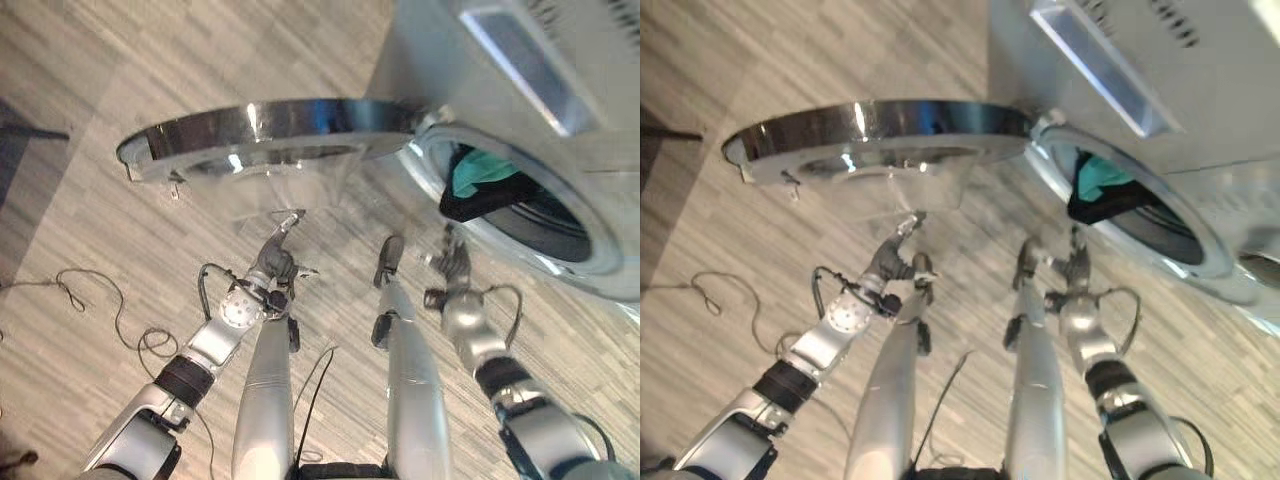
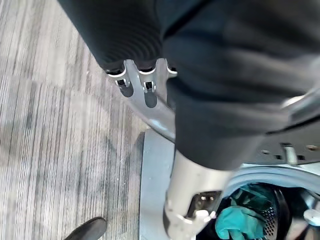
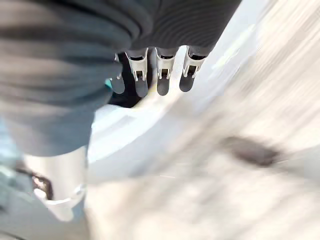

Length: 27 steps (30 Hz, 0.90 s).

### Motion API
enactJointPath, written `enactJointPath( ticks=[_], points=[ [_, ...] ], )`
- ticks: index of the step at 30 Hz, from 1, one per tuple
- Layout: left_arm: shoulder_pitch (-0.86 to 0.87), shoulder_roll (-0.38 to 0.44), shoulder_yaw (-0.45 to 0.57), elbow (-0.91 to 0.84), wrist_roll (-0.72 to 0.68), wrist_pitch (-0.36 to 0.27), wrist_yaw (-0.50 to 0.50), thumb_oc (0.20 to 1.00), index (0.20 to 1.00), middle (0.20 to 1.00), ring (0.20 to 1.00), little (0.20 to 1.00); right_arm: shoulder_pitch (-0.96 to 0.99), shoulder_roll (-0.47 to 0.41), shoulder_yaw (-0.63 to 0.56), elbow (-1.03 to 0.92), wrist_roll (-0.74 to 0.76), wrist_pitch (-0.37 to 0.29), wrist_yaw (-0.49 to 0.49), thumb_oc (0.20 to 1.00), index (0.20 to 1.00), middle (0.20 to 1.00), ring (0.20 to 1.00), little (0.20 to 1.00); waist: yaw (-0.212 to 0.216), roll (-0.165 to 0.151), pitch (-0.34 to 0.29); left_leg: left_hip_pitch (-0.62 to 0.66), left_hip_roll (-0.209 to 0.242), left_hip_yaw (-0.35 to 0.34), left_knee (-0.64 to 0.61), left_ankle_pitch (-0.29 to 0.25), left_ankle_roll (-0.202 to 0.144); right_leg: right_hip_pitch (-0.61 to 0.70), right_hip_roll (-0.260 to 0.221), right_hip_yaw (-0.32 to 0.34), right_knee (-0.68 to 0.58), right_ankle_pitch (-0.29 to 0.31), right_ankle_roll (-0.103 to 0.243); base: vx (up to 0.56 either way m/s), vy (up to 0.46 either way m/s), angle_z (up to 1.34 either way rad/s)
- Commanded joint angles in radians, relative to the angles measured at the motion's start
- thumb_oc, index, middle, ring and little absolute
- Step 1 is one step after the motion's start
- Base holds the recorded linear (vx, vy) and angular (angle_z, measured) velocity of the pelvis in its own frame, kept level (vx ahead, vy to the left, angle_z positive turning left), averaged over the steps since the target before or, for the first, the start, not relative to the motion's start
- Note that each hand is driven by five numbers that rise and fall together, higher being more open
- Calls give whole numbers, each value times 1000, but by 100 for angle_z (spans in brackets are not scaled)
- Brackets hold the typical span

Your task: Grab the laundry basket,head to the washer,open it,put in the laundry and shut it.

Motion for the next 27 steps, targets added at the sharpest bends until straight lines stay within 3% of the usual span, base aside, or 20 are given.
enactJointPath(
  ticks=[1, 3, 5, 10, 11, 12, 13, 14, 16, 17, 18, 19, 20, 21, 22, 24, 25, 27],
  points=[
    [90, 10, -19, -43, 41, -41, -22, 1000, 1000, 1000, 1000, 1000, 64, -17, -30, 35, -67, 25, 66, 1000, 1000, 1000, 1000, 1000, 34, 17, -62, 45, 29, -54, -95, 14, -1, 49, -10, -46, 108, -188, 64, 52, 1, -35],
    [154, 15, 11, -4, 66, -38, -25, 1000, 1000, 1000, 1000, 1000, 153, -5, -16, 102, -135, 52, 103, 1000, 1000, 1000, 1000, 1000, 25, 19, -78, 161, 14, -59, -180, 43, 11, 138, -25, -61, 84, -169, 60, -16, 114, 2],
    [174, 17, 21, 8, 63, -39, -30, 1000, 1000, 1000, 1000, 1000, 171, 3, -16, 131, -144, 57, 118, 1000, 1000, 1000, 1000, 1000, 24, 19, -85, 193, 7, -61, -195, 48, 11, 167, -29, -64, 81, -168, 61, 6, 101, 20],
    [249, 22, 49, 63, 123, -36, -36, 1000, 1000, 1000, 1000, 1000, 220, 54, -40, 299, -174, 95, 135, 1000, 1000, 1000, 1000, 1000, 47, 26, -111, 306, -9, -80, -228, 50, 17, 289, -33, -73, 98, -210, 50, 86, 59, 20],
    [226, -3, 48, 104, 179, -35, -28, 1000, 1000, 1000, 1000, 1000, 251, 60, -91, 328, -161, 103, 138, 1000, 1000, 1000, 1000, 1000, 32, 39, -137, 312, 15, -27, -214, 37, 4, 359, -59, -119, 86, -255, 58, 43, 44, 42],
    [210, -11, 50, 111, 193, -33, -32, 1000, 1000, 1000, 1000, 1000, 265, 61, -113, 343, -153, 108, 135, 1000, 1000, 1000, 1000, 1000, 14, 42, -146, 311, 39, 43, -182, 36, 1, 375, -74, -144, 83, -252, 59, 47, 43, 61],
    [210, -12, 49, 111, 194, -33, -32, 1000, 1000, 1000, 1000, 1000, 265, 60, -114, 343, -153, 108, 134, 1000, 1000, 1000, 1000, 1000, 15, 43, -145, 312, 40, 44, -177, 31, 0, 376, -74, -143, 84, -255, 59, -2, 116, 126],
    [206, -11, 48, 110, 214, -32, -38, 1000, 1000, 1000, 1000, 1000, 276, 70, -125, 368, -152, 113, 138, 1000, 1000, 1000, 1000, 1000, 3, 46, -168, 341, 76, 113, -174, 20, -4, 392, -79, -159, 86, -252, 61, 30, 281, 122],
    [234, 13, 72, 102, 233, -37, -26, 1000, 1000, 1000, 1000, 1000, 266, 62, -106, 410, -173, 121, 135, 1000, 1000, 1000, 1000, 1000, 35, 36, -174, 345, 85, -28, -69, -27, -39, 429, -80, -101, 74, -244, 62, -10, 409, 53],
    [233, 14, 68, 114, 239, -37, -26, 1000, 1000, 1000, 1000, 1000, 257, 56, -107, 422, -180, 125, 132, 1000, 1000, 1000, 1000, 1000, 45, 28, -174, 345, 74, -107, -41, -22, -47, 429, -91, -85, 67, -220, 59, -32, 383, -65],
    [237, 17, 70, 116, 237, -37, -32, 1000, 1000, 1000, 1000, 1000, 251, 46, -114, 432, -193, 131, 136, 1000, 1000, 1000, 1000, 1000, 52, 33, -184, 387, 73, -182, -42, -59, -54, 441, -97, -61, 68, -213, 74, -3, 450, -107],
    [245, 18, 80, 114, 238, -40, -39, 1000, 1000, 1000, 1000, 1000, 251, 39, -131, 433, -201, 135, 148, 1000, 1000, 1000, 1000, 1000, 48, 39, -210, 433, 73, -205, -66, -96, -52, 451, -114, -49, 69, -205, 95, 101, 479, -112],
    [252, 17, 93, 114, 233, -43, -46, 1000, 1000, 1000, 1000, 1000, 257, 33, -150, 434, -206, 139, 154, 1000, 1000, 1000, 1000, 1000, 42, 46, -228, 455, 64, -192, -64, -115, -49, 458, -134, -35, 67, -183, 110, 84, 649, -102],
    [267, 38, 103, 88, 258, -55, -56, 1000, 1000, 1000, 1000, 1000, 257, 32, -160, 435, -236, 159, 167, 1000, 1000, 1000, 1000, 1000, 34, 43, -249, 473, 22, -167, -18, -172, -31, 468, -183, 1, 45, -118, 140, 34, 500, -90],
    [268, 39, 104, 86, 258, -55, -56, 1000, 1000, 1000, 1000, 1000, 257, 32, -160, 434, -236, 160, 167, 1000, 1000, 1000, 1000, 1000, 33, 39, -250, 471, 16, -166, -19, -167, -29, 466, -188, 3, 41, -112, 141, -1, 506, -69],
    [297, 59, 139, 44, 265, -76, -59, 1000, 1000, 1000, 1000, 1000, 276, 45, -176, 442, -243, 161, 188, 1000, 1000, 1000, 1000, 1000, 35, 30, -278, 499, -36, -120, 7, -220, 0, 480, -235, 34, -32, -34, 167, -59, 427, -64],
    [320, 62, 172, 37, 250, -82, -61, 1000, 1000, 1000, 1000, 1000, 287, 61, -190, 453, -246, 166, 203, 1000, 1000, 1000, 1000, 1000, 41, 25, -299, 513, -69, -82, 11, -236, 27, 470, -266, 35, -62, 43, 178, -82, 361, -76],
    [336, 62, 189, 35, 245, -80, -58, 1000, 1000, 1000, 1000, 1000, 288, 70, -183, 461, -251, 170, 210, 1000, 1000, 1000, 1000, 1000, 50, 26, -301, 521, -81, -62, 4, -230, 42, 454, -277, 24, -60, 69, 177, -175, 321, -83]
  ],
)
